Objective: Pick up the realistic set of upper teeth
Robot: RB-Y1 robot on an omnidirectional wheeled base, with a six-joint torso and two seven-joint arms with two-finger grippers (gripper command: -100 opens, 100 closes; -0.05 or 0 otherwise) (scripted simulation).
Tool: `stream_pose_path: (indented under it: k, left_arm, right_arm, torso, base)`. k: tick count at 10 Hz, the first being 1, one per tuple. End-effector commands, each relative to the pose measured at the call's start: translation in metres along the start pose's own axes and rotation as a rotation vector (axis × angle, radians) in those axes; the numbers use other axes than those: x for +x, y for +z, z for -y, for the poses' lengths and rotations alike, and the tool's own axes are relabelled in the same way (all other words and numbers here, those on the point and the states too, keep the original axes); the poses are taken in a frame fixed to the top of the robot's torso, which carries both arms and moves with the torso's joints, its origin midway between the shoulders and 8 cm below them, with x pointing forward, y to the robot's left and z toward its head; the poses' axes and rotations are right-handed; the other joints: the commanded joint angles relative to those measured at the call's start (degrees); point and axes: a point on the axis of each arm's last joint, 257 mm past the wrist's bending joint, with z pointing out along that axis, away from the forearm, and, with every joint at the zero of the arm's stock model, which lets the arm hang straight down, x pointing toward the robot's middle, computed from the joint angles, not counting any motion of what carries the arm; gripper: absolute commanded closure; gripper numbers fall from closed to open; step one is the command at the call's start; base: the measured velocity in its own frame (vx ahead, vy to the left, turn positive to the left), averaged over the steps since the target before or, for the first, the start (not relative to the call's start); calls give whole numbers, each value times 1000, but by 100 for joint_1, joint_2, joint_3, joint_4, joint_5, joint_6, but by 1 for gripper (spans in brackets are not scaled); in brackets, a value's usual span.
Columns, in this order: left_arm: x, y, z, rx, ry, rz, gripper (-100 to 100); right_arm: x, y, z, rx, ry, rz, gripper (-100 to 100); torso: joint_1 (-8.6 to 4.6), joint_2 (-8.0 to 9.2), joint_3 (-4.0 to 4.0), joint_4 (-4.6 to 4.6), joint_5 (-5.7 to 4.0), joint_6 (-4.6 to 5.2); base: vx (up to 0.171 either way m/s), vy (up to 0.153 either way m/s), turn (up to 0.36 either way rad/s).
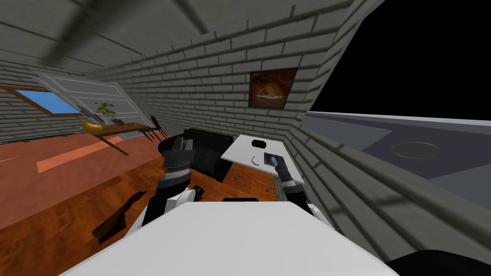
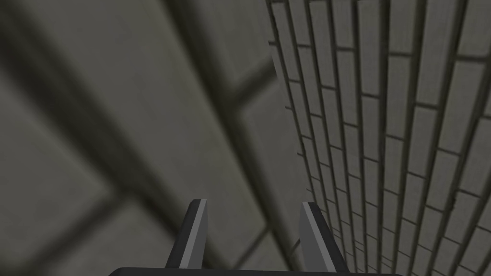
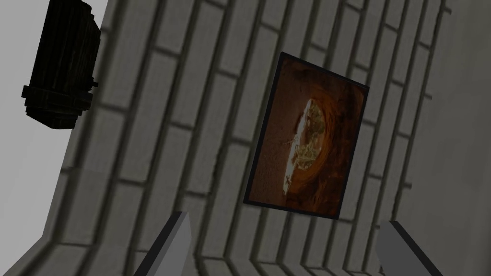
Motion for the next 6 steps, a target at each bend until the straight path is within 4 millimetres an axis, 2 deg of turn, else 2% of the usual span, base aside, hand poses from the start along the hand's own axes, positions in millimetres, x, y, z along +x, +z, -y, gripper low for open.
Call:
stream_pose_path:
  k: [1,2,3,4,5,6]
  left_arm:
    - [0,0,0,0,0,0,0]
    - [0,0,0,0,0,0,0]
    - [0,0,0,0,0,0,0]
    - [0,0,0,0,0,0,0]
    - [0,0,0,0,0,0,0]
    - [0,0,0,0,0,0,0]
  right_arm:
    - [13,-13,17,48,-40,-60,-100]
    - [13,-14,18,48,-48,-71,-100]
    - [23,-26,35,93,-79,-119,-100]
    - [24,-27,36,93,-88,-132,-100]
    - [34,-42,54,138,-120,-184,-100]
    - [34,-43,54,138,-130,-197,-100]
  torso:
    - [0,0,0,0,0,0]
    - [11,-1,-1,0,1,-2]
    - [2,-2,-1,0,1,1]
    - [8,-2,-1,-1,1,-1]
    - [2,-5,-3,-1,1,0]
    - [5,-1,-1,-1,1,-1]
  base:
    - [-16,124,73]
    - [-7,95,25]
    - [-8,115,59]
    - [-3,100,31]
    - [-13,108,77]
    - [-11,96,34]
